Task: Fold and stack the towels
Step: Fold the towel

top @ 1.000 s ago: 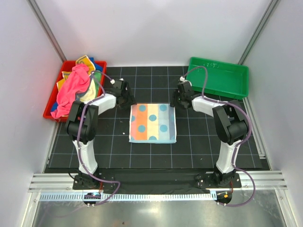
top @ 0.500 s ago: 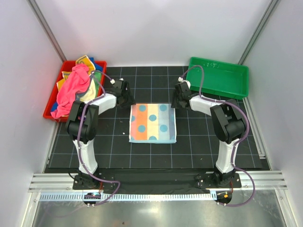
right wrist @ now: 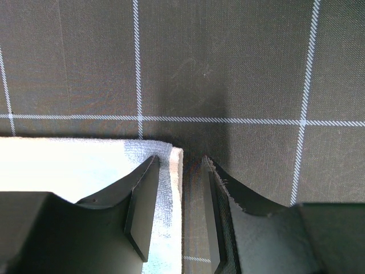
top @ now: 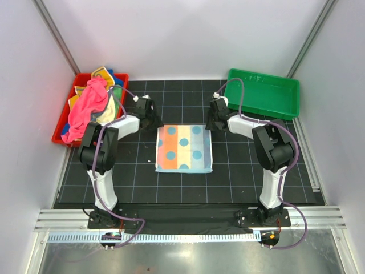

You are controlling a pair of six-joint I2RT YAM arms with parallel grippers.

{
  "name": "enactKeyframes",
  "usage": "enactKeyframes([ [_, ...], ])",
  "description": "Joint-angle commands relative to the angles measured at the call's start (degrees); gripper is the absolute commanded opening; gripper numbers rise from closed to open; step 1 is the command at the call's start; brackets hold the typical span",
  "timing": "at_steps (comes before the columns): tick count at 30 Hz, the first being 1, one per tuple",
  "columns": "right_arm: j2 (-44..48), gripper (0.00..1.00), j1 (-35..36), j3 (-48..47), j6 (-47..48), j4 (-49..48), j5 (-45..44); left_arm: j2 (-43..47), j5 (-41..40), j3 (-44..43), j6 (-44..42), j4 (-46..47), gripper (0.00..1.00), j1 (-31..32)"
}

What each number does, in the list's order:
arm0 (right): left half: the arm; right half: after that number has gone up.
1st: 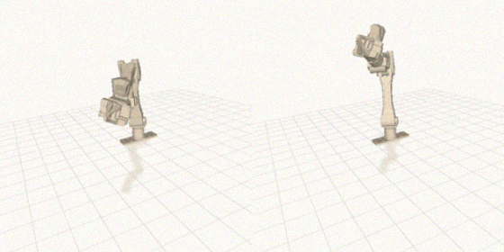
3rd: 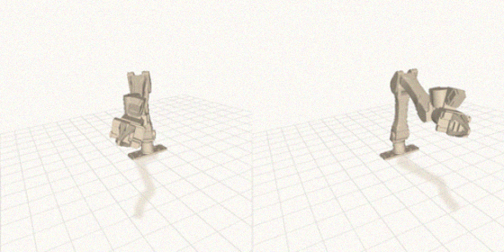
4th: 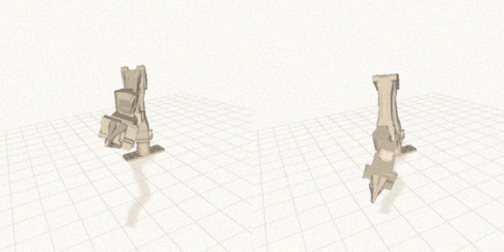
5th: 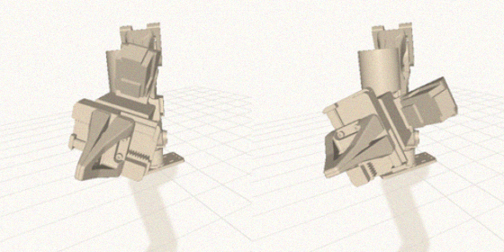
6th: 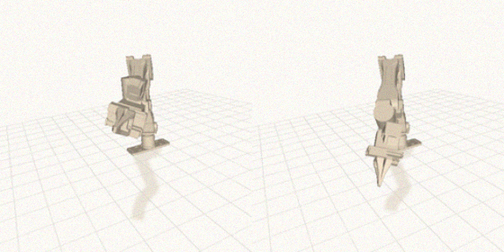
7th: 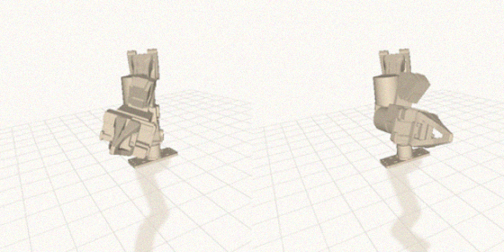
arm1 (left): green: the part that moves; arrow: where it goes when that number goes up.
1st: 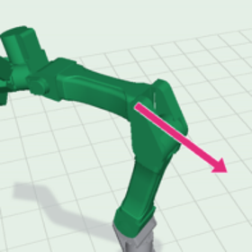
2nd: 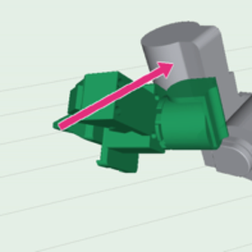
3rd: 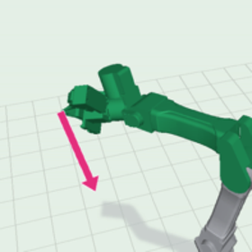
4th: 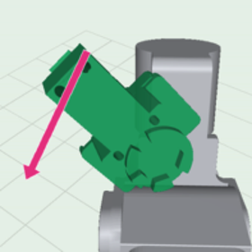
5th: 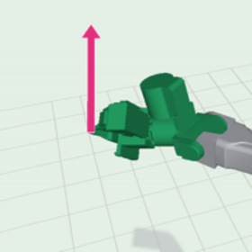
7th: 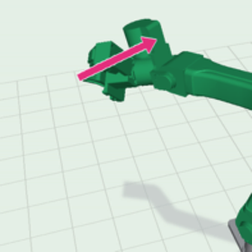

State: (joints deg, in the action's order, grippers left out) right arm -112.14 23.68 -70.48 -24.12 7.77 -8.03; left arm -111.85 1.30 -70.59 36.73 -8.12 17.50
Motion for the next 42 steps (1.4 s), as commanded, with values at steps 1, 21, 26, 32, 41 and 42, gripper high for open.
enactKeyframes([
  [1,-1.0,0.43,0.3,-1.7,0.5,-1.1,-1.3,2.7,-0.6,1.9,-2.5,-0.4,0.50,-0.3],
  [21,-1.8,0.43,0.3,-2.8,0.6,-0.5,-0.9,0.7,-0.8,-0.8,-5.4,-3.3,0.45,0.2],
  [26,-2.5,0.43,0.4,-3.3,0.7,-0.4,-0.5,-1.7,-4.1,-2.8,-6.1,-4.8,0.43,1.2],
  [32,-3.0,0.40,0.6,-3.8,0.8,-0.2,-0.3,-3.8,-6.4,-4.2,-6.3,-6.5,0.39,2.0],
  [41,-3.8,0.31,0.6,-4.1,0.7,-0.6,0.6,-3.6,-7.3,-4.4,-6.2,-6.6,0.24,2.1],
  [42,-3.8,0.30,0.6,-4.2,0.6,-0.6,0.8,-3.7,-7.1,-4.6,-6.2,-6.6,0.21,2.1],
])
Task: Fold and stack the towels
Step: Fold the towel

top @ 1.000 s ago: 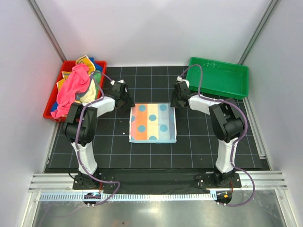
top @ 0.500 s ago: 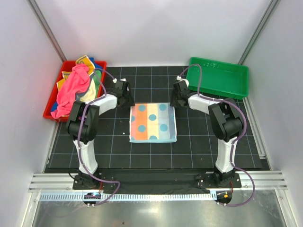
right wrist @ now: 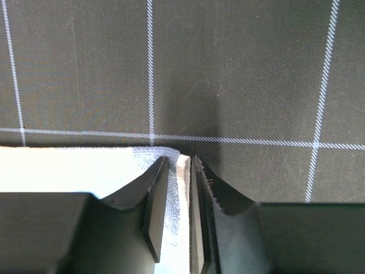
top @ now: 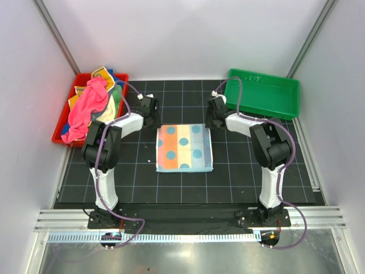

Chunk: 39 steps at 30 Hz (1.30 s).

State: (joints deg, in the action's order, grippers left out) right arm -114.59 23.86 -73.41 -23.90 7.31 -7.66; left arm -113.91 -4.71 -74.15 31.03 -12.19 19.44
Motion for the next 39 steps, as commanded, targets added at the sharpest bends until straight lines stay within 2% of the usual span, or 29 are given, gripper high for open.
enactKeyframes([
  [1,-1.4,0.29,0.4,-1.4,0.5,-0.1,0.7,-1.6,-0.9,-1.0,-0.5,-2.1,0.19,0.2],
  [8,-1.4,0.13,0.4,-1.8,0.6,-0.6,2.1,-1.1,-0.2,-1.0,0.3,0.3,0.00,0.3],
  [11,-0.5,0.09,0.4,-2.0,0.4,-1.5,2.0,0.3,-0.9,-0.6,1.3,2.3,0.00,0.3],
  [18,3.9,0.08,0.4,-0.1,0.0,-5.3,0.9,7.3,-1.9,3.7,2.1,11.5,0.00,0.3],
  [32,18.0,0.08,1.3,14.6,-2.5,-12.2,1.9,20.8,2.7,17.7,4.7,19.7,0.00,0.6],
  [39,26.9,0.08,5.9,24.3,-3.6,-13.2,-0.4,27.6,2.0,26.4,6.2,20.3,0.00,1.5],
])
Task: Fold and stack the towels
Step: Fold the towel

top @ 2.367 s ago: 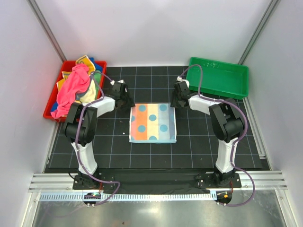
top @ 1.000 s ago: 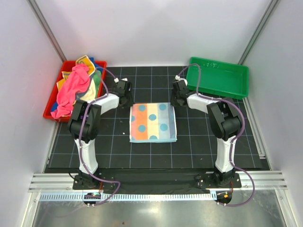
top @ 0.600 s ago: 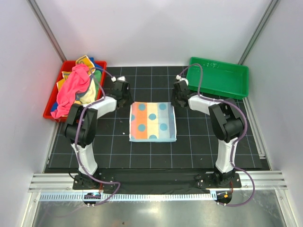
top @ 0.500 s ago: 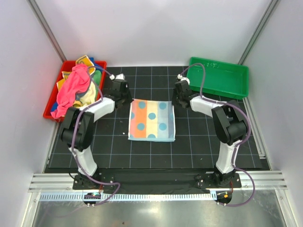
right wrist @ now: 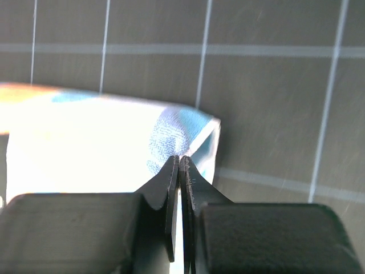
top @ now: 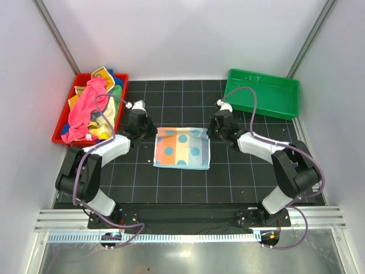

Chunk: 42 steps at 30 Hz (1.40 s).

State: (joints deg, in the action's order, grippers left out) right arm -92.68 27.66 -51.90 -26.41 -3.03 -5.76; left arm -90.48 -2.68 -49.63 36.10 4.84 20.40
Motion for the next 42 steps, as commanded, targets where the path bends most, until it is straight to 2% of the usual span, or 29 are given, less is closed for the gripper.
enactKeyframes([
  [1,5.9,0.08,2.6,3.9,-1.5,-2.8,-2.8,5.8,0.0,3.5,1.4,3.1,0.00,0.8],
  [12,14.6,0.09,7.1,16.6,-6.3,-4.0,-5.0,12.7,-2.4,12.4,4.2,-0.2,0.00,3.2],
  [42,24.7,0.10,11.8,22.6,-9.1,0.8,-4.9,22.5,-3.2,19.0,6.4,-7.2,0.00,5.0],
])
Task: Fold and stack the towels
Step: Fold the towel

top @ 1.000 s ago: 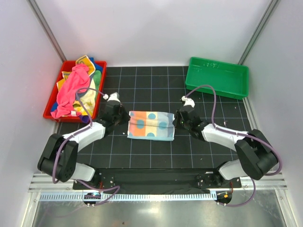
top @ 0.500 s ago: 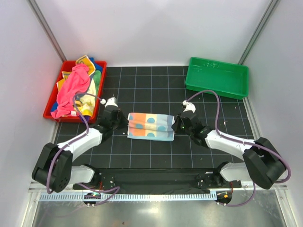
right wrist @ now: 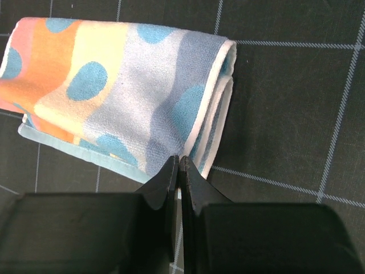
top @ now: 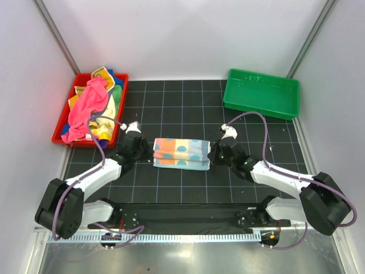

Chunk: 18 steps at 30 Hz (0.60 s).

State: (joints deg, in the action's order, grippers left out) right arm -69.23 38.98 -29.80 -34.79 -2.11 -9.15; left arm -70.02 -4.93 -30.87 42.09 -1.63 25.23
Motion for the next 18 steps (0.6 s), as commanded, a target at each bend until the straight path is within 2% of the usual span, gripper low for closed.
enactKeyframes([
  [1,1.2,0.10,0.8,0.8,-0.9,-0.2,-1.6,2.1,-1.0,0.4,0.3,-0.9,0.00,0.3],
  [10,1.3,0.10,1.7,2.1,-1.5,0.0,-2.2,1.7,-0.5,2.0,1.2,-1.1,0.00,1.7],
  [15,1.4,0.16,2.2,2.8,-1.7,0.0,-2.5,1.8,-0.3,1.8,1.6,-2.3,0.07,1.8],
  [17,1.6,0.21,2.2,2.8,-1.6,0.6,-2.5,2.0,-0.3,1.8,1.9,-3.5,0.07,1.8],
  [18,2.0,0.25,2.2,2.5,-1.5,1.1,-2.7,2.5,-0.6,1.4,1.9,-4.2,0.13,1.8],
])
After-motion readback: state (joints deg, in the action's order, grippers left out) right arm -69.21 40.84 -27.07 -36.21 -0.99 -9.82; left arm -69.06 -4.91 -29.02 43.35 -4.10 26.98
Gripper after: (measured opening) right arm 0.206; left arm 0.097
